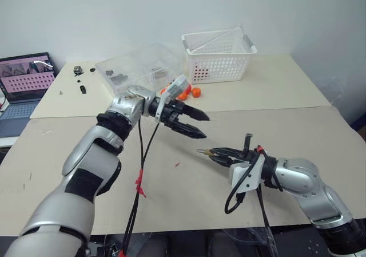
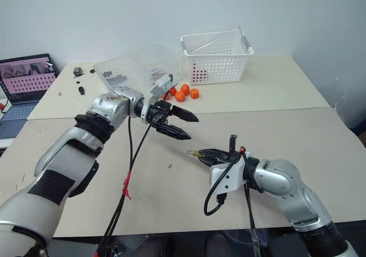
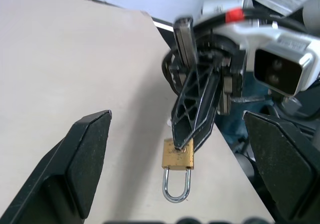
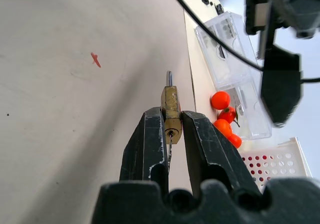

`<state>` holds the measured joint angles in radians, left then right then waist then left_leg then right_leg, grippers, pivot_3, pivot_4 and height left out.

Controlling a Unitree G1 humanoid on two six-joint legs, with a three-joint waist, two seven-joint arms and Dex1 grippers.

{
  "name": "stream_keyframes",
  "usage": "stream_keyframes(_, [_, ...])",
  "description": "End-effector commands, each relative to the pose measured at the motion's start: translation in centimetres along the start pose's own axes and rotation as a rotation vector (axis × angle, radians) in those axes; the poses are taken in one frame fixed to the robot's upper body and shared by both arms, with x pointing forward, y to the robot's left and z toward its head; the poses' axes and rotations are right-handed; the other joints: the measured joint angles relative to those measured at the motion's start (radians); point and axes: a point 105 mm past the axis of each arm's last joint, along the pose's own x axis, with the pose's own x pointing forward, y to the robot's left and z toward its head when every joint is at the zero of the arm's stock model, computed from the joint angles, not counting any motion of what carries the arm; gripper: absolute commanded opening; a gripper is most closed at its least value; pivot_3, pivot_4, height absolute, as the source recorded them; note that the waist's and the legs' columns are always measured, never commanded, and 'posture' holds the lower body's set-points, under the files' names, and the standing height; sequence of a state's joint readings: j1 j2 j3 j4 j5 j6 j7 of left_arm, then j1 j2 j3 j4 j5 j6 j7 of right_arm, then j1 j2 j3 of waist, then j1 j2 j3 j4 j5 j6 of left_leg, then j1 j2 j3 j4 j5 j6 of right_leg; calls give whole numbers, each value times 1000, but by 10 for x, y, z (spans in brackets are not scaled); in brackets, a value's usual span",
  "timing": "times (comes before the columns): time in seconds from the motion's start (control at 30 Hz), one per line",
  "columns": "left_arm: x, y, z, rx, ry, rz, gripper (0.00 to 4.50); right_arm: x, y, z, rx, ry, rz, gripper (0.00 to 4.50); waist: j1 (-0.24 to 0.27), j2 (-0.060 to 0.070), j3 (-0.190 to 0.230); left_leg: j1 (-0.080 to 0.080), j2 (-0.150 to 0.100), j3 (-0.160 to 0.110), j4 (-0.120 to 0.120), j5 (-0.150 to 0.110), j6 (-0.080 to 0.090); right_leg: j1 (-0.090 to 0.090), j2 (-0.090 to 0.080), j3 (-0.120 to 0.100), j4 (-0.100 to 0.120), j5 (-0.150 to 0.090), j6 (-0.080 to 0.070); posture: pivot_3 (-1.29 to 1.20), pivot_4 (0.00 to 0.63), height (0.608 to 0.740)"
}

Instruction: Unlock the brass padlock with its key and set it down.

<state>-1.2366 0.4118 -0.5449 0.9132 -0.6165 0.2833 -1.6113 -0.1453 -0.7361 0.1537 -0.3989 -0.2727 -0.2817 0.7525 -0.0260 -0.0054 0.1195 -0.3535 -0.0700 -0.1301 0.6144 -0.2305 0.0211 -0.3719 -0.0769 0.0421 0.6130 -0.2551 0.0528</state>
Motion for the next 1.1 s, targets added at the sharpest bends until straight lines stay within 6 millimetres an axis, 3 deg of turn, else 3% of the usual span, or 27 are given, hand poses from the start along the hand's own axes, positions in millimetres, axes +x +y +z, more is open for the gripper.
stream_keyframes(0.03, [-9,0,1,39,-10,29,3934,-1,-11,8,-38,-32,-46,120,0,0,0,0,0,0,0,0,0,0,0,0,0,0,0,0,150,740])
stream_keyframes(0.07, [-9,0,-1,36,-12,32,3721,-1,-11,8,-37,-32,-46,120,-1,0,0,0,0,0,0,0,0,0,0,0,0,0,0,0,150,740])
stream_keyframes(0.2, [-7,-5,-17,33,-10,21,2019,-2,-14,7,-35,-28,-52,120,-6,0,0,0,0,0,0,0,0,0,0,0,1,0,0,0,150,740])
stream_keyframes(0.4, [0,-11,-30,-1,-43,-4,29,-3,-17,8,-35,-28,-60,120,-6,0,0,0,0,0,0,0,0,0,0,0,1,0,0,0,150,740])
stream_keyframes(1.1, [8,-12,-55,-67,-32,14,29,-3,-23,9,-41,-27,-71,120,-11,0,0,0,0,0,0,0,0,0,0,0,1,0,-1,0,150,740])
